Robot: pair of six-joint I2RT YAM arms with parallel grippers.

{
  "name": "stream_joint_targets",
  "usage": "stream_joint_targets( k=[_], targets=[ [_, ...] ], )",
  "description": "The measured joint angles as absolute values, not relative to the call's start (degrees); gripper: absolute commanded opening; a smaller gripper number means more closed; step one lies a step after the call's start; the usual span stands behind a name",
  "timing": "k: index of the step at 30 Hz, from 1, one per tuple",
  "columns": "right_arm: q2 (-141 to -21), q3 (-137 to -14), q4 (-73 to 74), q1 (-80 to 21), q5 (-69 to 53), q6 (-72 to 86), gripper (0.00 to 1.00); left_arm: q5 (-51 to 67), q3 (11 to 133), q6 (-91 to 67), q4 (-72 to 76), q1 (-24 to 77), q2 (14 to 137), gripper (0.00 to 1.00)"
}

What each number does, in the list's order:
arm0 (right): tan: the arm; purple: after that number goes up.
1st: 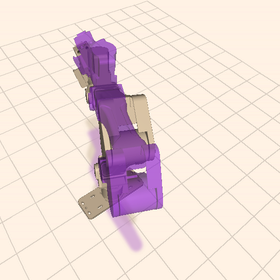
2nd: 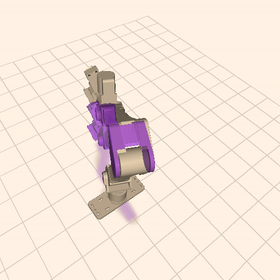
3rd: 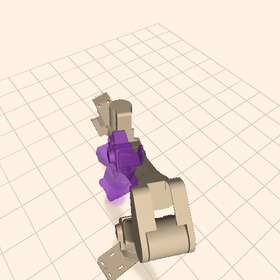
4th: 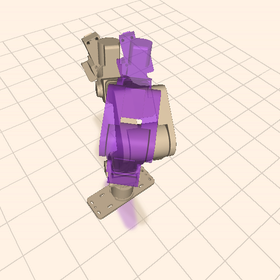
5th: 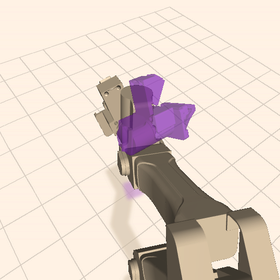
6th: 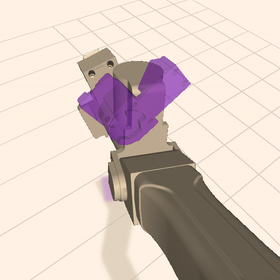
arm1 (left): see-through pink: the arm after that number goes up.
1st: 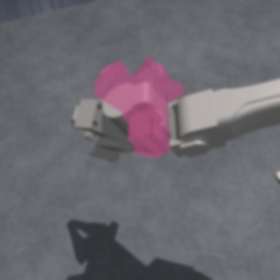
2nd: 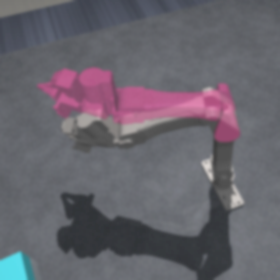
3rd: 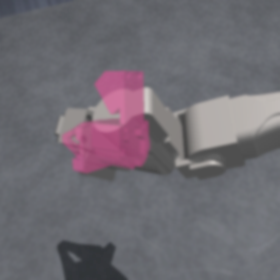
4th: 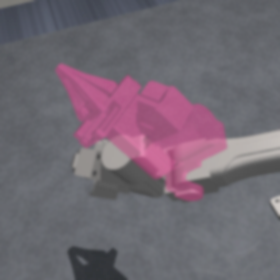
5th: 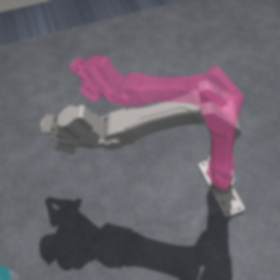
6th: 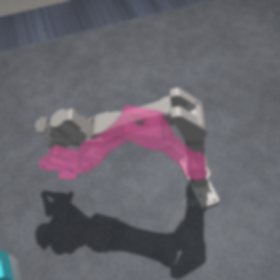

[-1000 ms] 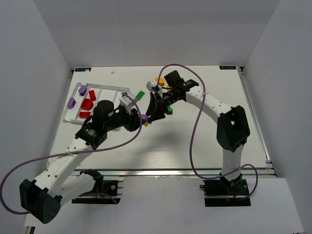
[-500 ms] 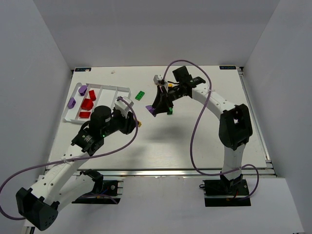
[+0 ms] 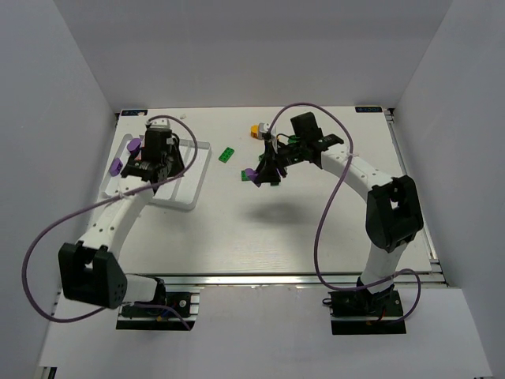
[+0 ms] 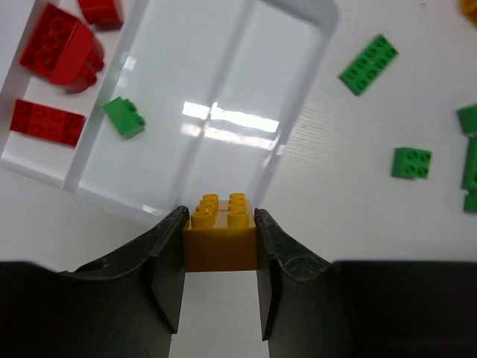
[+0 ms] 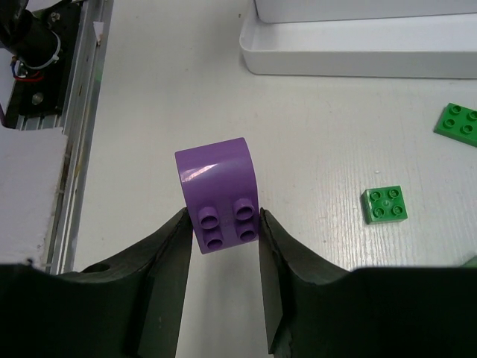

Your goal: Sort the legos into containers by color

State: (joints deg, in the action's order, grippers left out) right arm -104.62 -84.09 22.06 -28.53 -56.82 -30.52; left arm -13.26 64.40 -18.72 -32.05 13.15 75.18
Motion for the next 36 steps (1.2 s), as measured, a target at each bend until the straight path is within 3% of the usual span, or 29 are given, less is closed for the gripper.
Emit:
stream_joint_targets(
  k=[7,18,36],
  targets=[
    [-103.8,-83.2,20.9,-28.5,-55.4,-30.1,0.0,-13.6,69.6,-22.5,-34.7,7.1,85.4,0.0],
    [-103.6,-82.6,20.8,-28.4,-54.1,-30.0,0.0,-6.6,78.9,-20.4,-36.3,6.5,98.0,0.0],
    [-103.6,-82.6,20.8,-28.1,-53.9,-29.8,0.0,-2.4,82.8,-18.0,-39.3,6.7,105.8,0.42]
  ],
)
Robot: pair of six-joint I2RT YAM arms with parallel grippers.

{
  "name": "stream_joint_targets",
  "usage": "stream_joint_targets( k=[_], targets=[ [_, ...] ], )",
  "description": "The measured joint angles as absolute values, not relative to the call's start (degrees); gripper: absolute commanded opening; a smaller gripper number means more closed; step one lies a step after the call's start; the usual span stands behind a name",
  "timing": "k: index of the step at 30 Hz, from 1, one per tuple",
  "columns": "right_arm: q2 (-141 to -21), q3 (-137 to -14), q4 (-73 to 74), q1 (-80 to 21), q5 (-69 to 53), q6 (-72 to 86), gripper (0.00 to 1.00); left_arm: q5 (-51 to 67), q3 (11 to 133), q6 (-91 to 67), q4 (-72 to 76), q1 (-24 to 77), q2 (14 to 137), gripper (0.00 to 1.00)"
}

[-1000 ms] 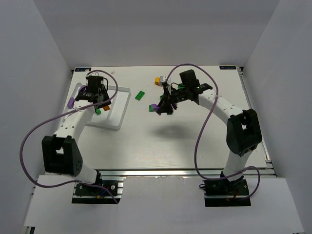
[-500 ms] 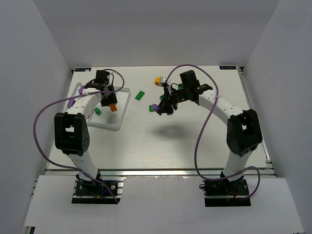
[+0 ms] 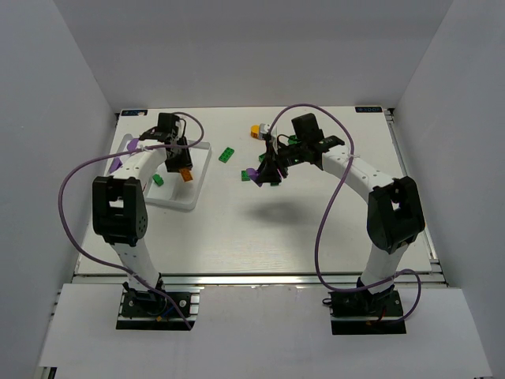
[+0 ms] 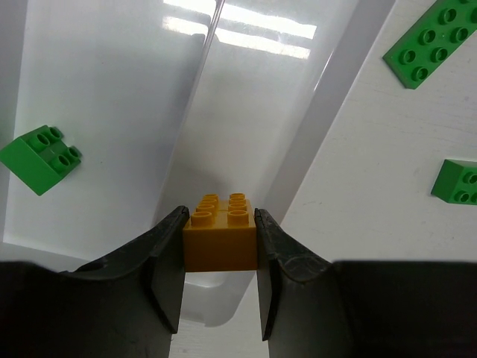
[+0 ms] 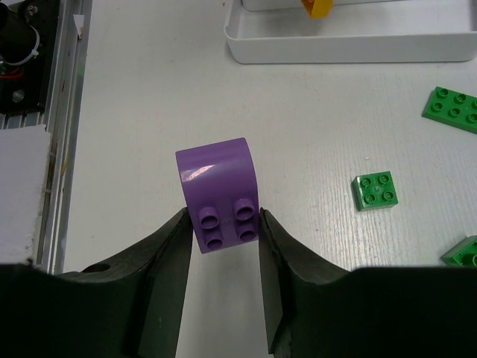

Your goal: Sort the legos into containers by color

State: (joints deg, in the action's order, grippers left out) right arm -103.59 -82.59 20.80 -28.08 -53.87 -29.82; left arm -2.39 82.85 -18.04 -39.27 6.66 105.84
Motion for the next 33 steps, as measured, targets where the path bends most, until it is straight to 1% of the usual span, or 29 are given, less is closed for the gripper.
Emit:
stream_joint_targets(
  k=[3,6,7,10,11,12,19,20,21,22,28,33],
  targets=[
    [-103.6,-82.6,20.8,-28.1,-53.8,-29.8,0.0,-2.3,83.0,-18.0,-39.2,6.8,106.4,0.51],
    [-103.6,-82.6,20.8,-28.1,-53.8,-29.8,0.0,-2.3,83.0,-18.0,-39.3,6.9,107.1,0.52],
    [-103.6,-82.6,20.8,-28.1,-53.7,-29.8,0.0,-2.3,83.0,-17.9,-39.2,7.0,107.3,0.56],
    [-103.6,-82.6,20.8,-28.1,-53.7,-29.8,0.0,-2.3,83.3,-17.8,-39.5,7.0,107.6,0.57],
    [-103.6,-82.6,20.8,-28.0,-53.7,-29.8,0.0,-2.3,83.5,-17.8,-39.5,7.0,107.6,0.65],
    [-103.6,-82.6,20.8,-28.0,-53.7,-29.8,0.0,-2.3,83.8,-17.7,-39.7,7.0,107.6,0.66],
    [-103.6,-82.6,20.8,-27.8,-53.6,-29.8,0.0,-2.5,85.2,-18.1,-39.9,7.0,107.1,0.67],
    [-103.6,-82.6,20.8,-27.8,-53.6,-29.9,0.0,-2.5,84.9,-18.4,-39.8,7.0,106.6,0.71],
    [-103.6,-82.6,20.8,-27.8,-53.6,-30.0,0.0,-2.5,84.4,-18.7,-39.6,7.0,105.8,0.85],
    [-103.6,-82.6,20.8,-27.8,-53.3,-30.2,0.0,-2.5,83.5,-19.2,-39.2,7.0,104.6,0.91],
    [-103.6,-82.8,20.9,-27.8,-51.7,-31.1,0.0,-0.1,74.8,-23.7,-36.1,7.1,91.4,0.91],
    [-103.6,-82.8,20.8,-29.0,-48.3,-32.3,0.0,6.7,66.5,-29.3,-29.3,7.6,81.1,0.9]
  ],
)
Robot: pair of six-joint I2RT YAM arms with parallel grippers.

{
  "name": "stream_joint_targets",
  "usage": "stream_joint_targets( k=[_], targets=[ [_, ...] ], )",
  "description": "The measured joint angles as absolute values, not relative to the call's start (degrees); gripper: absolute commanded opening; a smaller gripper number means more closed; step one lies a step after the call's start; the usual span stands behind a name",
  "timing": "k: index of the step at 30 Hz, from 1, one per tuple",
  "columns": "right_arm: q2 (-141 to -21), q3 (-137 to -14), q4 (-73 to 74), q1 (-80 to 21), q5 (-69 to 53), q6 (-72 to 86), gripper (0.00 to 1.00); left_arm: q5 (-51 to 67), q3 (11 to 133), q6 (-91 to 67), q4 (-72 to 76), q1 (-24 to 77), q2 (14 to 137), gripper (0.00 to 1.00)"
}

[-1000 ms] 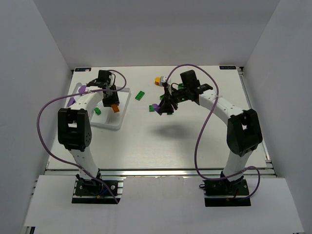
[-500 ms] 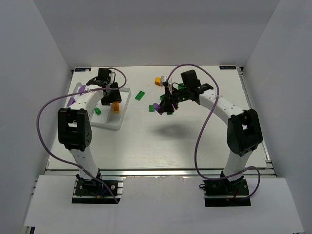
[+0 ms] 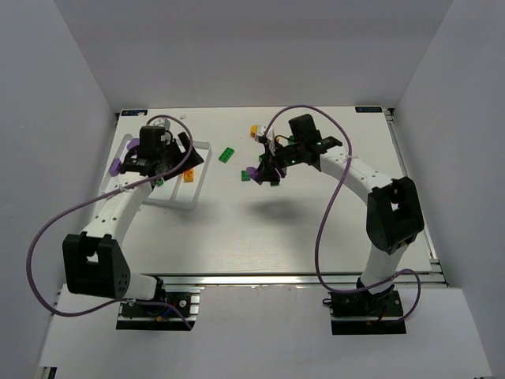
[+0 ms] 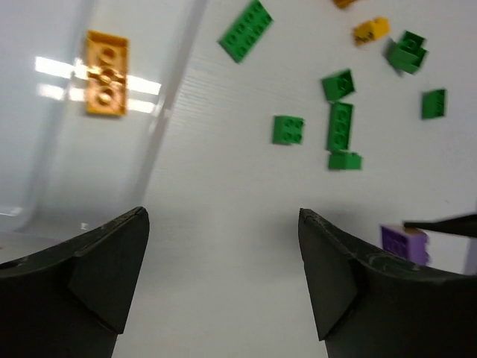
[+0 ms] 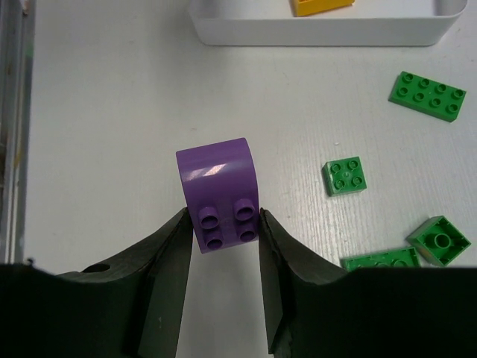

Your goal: Sort the legos into containers by color

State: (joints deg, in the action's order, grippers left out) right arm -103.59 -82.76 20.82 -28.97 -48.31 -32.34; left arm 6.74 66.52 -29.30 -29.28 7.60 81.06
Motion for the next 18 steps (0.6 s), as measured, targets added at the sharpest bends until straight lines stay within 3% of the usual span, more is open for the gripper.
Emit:
stream_joint_targets(
  k=[8,18],
  targets=[
    [-102.4,-78.9,14.8,-34.4,-39.2,-31.8,0.0,16.6,55.8,-39.4,-18.8,13.9,77.9,0.9],
    [-102.2,-78.9,12.0,-35.7,-35.7,-31.5,0.0,20.6,50.2,-49.0,-6.2,18.4,76.5,0.9]
  ],
)
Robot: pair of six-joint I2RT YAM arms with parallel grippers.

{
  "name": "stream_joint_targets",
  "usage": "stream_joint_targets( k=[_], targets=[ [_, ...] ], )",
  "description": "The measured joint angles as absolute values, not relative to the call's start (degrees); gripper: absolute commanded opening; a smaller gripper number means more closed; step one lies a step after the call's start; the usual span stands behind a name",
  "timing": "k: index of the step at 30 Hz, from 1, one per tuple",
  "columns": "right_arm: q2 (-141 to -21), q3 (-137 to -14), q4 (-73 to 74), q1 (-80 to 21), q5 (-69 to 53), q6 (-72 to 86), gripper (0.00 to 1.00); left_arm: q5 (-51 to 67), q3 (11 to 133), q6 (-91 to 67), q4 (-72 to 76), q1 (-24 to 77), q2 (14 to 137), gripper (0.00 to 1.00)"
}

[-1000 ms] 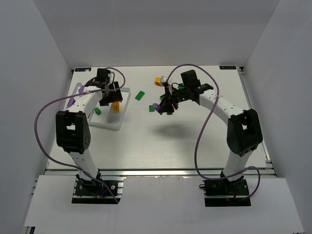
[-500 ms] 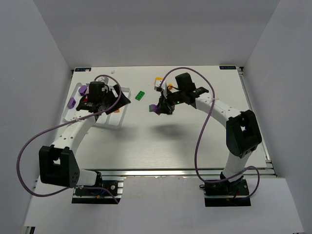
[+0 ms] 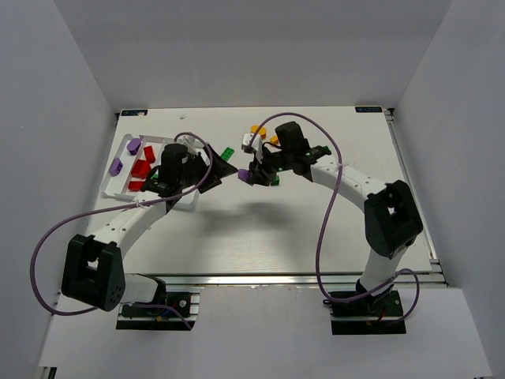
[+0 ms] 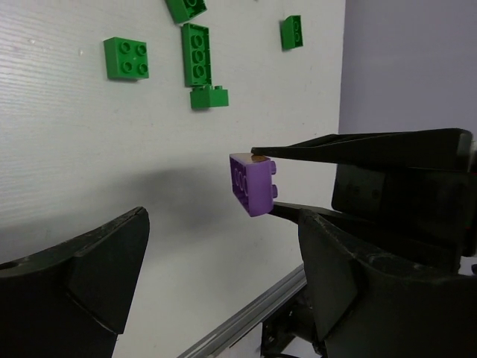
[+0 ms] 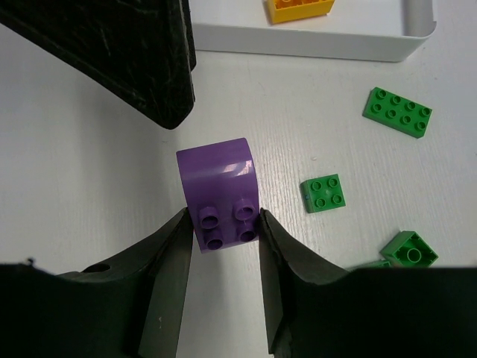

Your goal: Sort the legos into containers by color

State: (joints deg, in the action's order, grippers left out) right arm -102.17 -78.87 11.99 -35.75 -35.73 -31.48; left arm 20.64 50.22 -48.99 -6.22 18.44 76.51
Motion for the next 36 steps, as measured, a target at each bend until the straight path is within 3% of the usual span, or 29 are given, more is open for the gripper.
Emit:
stream_joint_targets(
  k=[27,36],
  targets=[
    [-100.6,-77.9,11.4,-37.0,-34.8,-29.6,0.0,20.9,49.7,-54.0,1.1,22.2,76.7,0.88],
    [-99.8,-77.8,11.3,-37.4,-35.4,-28.9,0.0,20.8,49.5,-54.5,2.2,22.9,78.2,0.81]
  ],
)
